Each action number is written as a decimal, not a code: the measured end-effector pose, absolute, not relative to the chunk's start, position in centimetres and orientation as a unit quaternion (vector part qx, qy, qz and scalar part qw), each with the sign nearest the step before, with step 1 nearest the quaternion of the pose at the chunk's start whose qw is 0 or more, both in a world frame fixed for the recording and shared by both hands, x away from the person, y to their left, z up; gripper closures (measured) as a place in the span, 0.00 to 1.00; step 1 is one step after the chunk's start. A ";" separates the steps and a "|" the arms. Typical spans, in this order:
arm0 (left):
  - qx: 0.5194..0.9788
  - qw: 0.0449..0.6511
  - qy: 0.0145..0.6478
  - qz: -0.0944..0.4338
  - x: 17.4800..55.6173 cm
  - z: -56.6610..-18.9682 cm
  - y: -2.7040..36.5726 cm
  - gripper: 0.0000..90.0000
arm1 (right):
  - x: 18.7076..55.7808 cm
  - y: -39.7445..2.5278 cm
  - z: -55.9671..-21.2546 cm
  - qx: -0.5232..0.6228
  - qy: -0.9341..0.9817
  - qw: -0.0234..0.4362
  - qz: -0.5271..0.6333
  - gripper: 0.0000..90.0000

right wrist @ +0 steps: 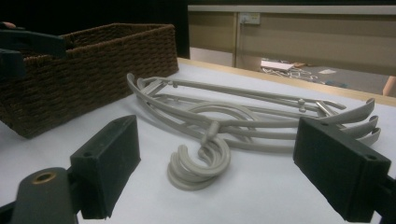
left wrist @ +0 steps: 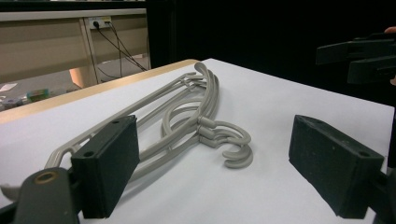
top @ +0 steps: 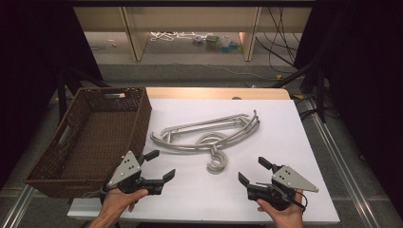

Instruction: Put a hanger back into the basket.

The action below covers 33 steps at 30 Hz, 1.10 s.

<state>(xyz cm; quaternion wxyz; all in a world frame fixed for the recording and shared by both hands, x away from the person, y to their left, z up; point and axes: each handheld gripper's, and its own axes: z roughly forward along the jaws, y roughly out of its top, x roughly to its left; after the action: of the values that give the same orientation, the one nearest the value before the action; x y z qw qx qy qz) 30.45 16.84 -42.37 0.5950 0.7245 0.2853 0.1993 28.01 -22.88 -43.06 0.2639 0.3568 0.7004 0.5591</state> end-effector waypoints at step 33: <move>0.878 0.382 0.227 0.176 40.2 -41.2 9.2 0.24 | 27.9 -23.0 -42.8 0.362 0.699 0.236 0.570 0.17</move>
<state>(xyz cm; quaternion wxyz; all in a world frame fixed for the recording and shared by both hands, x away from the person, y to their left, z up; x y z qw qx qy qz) 40.22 9.16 -41.18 0.3821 0.8783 0.2271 0.1762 27.87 -22.97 -42.84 0.2357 0.3617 0.6994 0.5697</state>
